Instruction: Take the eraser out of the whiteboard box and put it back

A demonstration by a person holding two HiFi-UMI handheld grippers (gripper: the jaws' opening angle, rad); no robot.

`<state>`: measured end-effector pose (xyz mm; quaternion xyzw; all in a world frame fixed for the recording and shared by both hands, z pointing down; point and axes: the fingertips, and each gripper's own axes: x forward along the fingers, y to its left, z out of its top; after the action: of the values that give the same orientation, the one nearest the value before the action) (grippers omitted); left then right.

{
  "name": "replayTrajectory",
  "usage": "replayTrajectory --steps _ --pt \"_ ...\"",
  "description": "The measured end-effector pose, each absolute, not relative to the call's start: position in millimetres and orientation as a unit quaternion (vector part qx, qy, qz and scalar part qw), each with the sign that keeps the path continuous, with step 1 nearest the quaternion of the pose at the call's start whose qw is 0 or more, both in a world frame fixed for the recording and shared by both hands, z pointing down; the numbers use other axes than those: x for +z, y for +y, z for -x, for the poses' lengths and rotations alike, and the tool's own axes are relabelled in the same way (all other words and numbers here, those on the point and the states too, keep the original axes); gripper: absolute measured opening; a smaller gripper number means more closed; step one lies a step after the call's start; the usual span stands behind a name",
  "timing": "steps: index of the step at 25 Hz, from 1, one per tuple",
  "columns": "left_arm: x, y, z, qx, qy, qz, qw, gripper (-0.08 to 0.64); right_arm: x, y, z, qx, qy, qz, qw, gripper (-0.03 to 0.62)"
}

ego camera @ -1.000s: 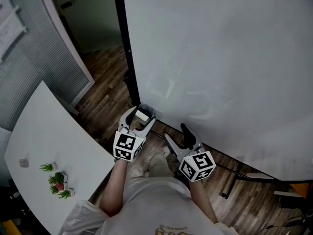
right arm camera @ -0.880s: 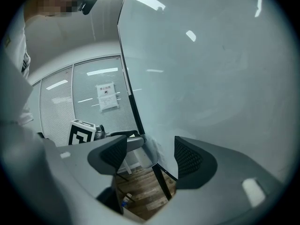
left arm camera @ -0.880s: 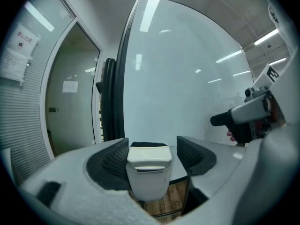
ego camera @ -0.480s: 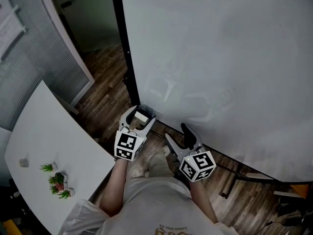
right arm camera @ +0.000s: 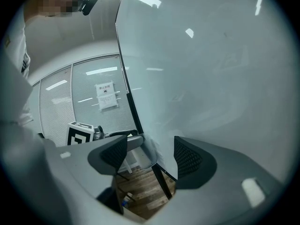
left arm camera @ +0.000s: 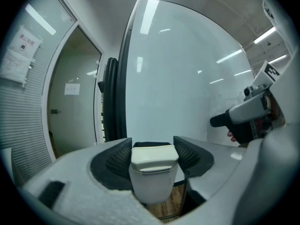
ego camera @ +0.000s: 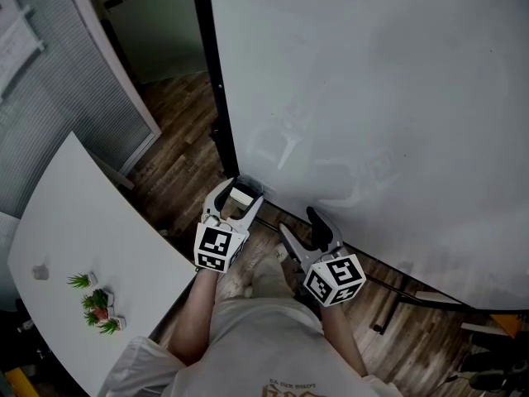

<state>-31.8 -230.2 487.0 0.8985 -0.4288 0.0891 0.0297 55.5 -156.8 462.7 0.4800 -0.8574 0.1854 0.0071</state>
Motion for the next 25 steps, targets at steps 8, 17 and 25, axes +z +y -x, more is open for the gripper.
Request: replayTrajectory --steps 8,17,25 --pt "487.5 -231.8 33.9 0.088 -0.434 -0.896 0.030 0.267 463.9 -159.7 -55.0 0.188 -0.858 -0.478 0.006 0.313" --pt "486.0 -232.9 34.4 0.087 -0.440 -0.893 0.029 0.267 462.4 -161.7 -58.1 0.189 -0.858 -0.478 0.002 0.308" --pt "486.8 -233.1 34.7 0.092 -0.440 -0.893 0.029 0.267 461.2 -161.0 -61.4 0.187 -0.858 -0.478 0.000 0.302"
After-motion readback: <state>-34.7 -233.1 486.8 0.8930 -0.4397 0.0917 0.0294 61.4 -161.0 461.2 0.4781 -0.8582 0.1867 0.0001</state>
